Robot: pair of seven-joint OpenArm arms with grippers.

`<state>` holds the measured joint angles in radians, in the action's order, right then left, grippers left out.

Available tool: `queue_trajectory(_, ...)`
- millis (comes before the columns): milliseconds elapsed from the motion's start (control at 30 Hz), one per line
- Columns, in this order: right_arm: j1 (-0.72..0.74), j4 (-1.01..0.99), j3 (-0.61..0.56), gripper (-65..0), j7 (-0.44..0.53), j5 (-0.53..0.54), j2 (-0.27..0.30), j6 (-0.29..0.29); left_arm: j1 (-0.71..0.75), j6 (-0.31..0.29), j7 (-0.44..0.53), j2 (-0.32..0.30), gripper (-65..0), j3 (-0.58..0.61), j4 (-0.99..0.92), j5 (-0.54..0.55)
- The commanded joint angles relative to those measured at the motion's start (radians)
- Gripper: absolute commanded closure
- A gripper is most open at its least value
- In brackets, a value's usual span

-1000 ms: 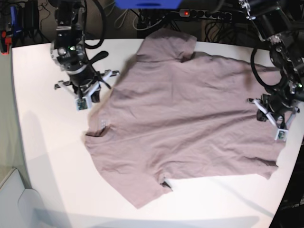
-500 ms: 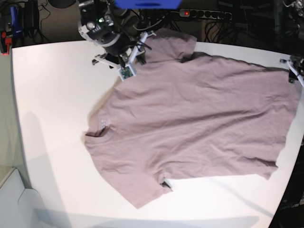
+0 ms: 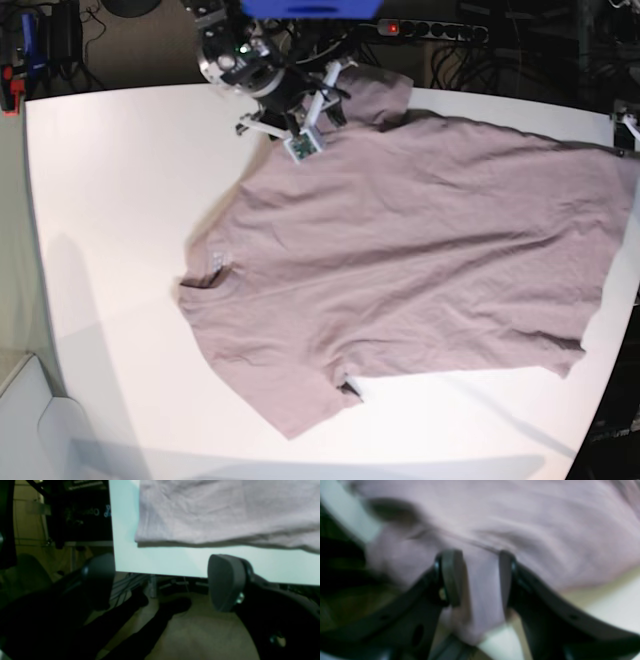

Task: Layout the t-shirt on the table in an organized manner, then fold the t-shirt properly
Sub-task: 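Move the right gripper to the collar and the left gripper to the shoulder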

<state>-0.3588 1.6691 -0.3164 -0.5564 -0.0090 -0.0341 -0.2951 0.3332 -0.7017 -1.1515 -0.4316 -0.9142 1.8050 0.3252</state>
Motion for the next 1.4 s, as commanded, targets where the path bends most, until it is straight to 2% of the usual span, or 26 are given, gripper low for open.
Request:
queue_trajectory(0, 0.027, -0.031, 0.043, -25.3, -0.031, -0.019, -0.002, 0.017, -0.003, 0.004, 0.011, -0.019, -56.8, -0.009, 0.014, 0.004)
queue_trajectory(133, 0.129, -0.142, 0.204, -25.3, -0.031, -0.019, 0.035, 0.017, -0.003, 0.004, 0.011, 0.014, -56.8, -0.007, 0.014, 0.004)
queue_trajectory(267, 0.223, -0.211, 0.271, -25.3, -0.034, -0.019, 0.099, 0.017, -0.003, 0.004, 0.011, 0.040, -56.8, -0.001, 0.014, 0.004)
queue_trajectory(367, 0.255, -0.209, 0.325, -25.3, -0.041, -0.019, 0.129, 0.015, -0.003, 0.004, 0.011, 0.064, -56.8, -0.001, 0.017, 0.005)
queue_trajectory(433, 0.249, -0.136, 0.363, -25.3, -0.043, -0.019, 0.133, 0.012, -0.003, 0.004, 0.011, 0.092, -56.8, 0.000, 0.020, 0.005)
queue_trajectory(533, 0.185, 0.018, 0.394, -25.4, -0.043, -0.019, 0.127, -0.020, -0.001, 0.004, 0.011, 0.141, -56.8, 0.000, 0.023, 0.005)
queue_trajectory(633, 0.128, 0.151, 0.394, -25.4, -0.041, -0.019, 0.109, -0.020, 0.019, 0.004, 0.006, 0.196, -56.9, 0.007, 0.023, 0.009)
queue_trajectory(767, 0.073, 0.266, 0.397, -25.4, -0.041, -0.019, 0.078, -0.020, 0.077, 0.004, 0.011, 0.244, -57.0, 0.129, 0.023, 0.007)
queue_trajectory(867, 0.047, 0.297, 0.391, -25.4, -0.041, -0.019, 0.076, -0.020, 0.113, 0.004, 0.012, 0.276, -57.0, 0.188, 0.023, 0.007)
queue_trajectory(1367, 0.013, 0.299, 0.395, -25.4, -0.041, -0.019, 0.076, -0.020, 0.089, 0.004, 0.012, 0.351, -57.0, 0.198, -0.004, 0.005)
